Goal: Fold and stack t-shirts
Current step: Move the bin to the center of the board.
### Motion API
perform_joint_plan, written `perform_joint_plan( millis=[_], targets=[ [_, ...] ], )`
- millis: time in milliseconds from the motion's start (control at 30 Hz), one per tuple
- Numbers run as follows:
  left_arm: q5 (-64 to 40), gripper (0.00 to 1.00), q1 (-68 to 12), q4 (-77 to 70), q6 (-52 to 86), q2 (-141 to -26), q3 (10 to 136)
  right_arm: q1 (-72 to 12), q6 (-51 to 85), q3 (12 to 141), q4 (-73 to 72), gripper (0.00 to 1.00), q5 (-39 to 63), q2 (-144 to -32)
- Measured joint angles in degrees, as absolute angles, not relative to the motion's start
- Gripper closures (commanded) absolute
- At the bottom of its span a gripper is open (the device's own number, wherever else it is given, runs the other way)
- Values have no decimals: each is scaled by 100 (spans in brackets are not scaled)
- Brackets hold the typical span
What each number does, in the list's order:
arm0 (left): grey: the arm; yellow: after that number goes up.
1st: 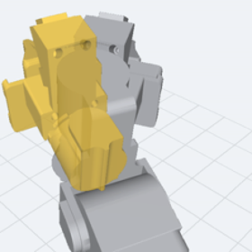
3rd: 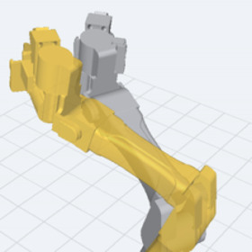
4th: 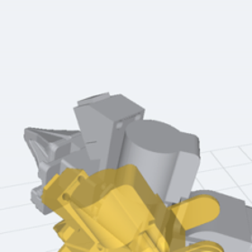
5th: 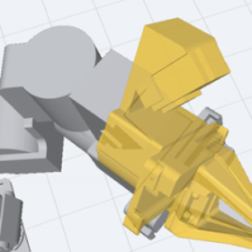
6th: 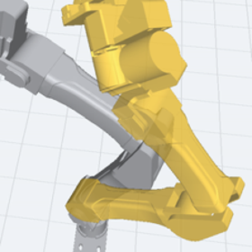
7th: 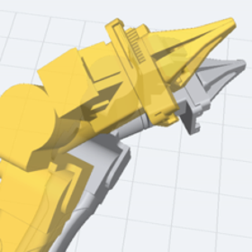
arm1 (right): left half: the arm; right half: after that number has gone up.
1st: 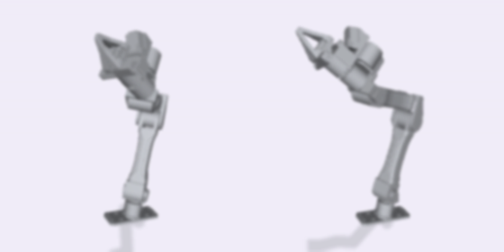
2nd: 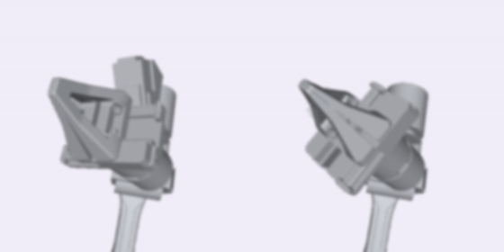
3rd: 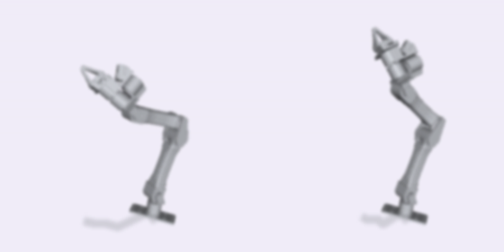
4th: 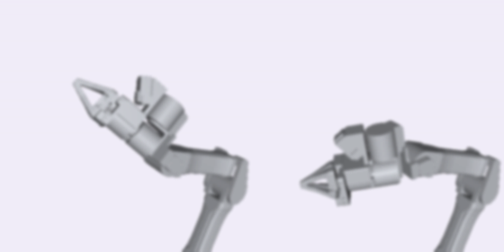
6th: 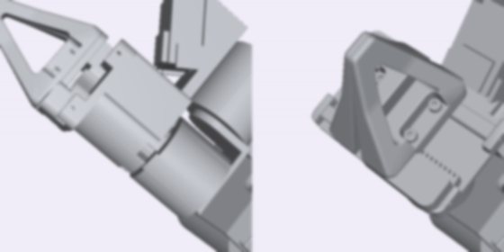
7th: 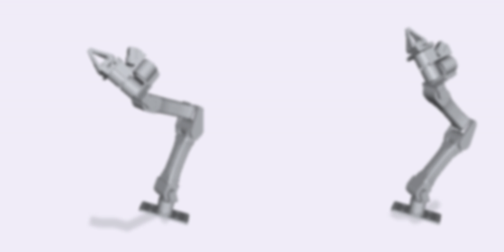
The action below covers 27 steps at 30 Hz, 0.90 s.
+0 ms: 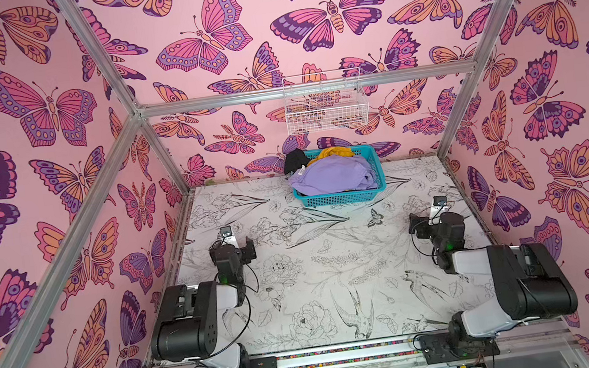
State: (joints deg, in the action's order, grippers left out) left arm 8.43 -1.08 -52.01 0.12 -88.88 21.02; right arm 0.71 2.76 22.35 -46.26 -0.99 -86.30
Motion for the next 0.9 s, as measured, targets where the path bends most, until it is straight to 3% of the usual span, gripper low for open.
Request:
perform_joint_plan(
  millis=[900],
  targets=[
    [725,1,-108,-5181,25,-8888,2102,71,276,2235,-4626,1,-97,-8630]
  ],
)
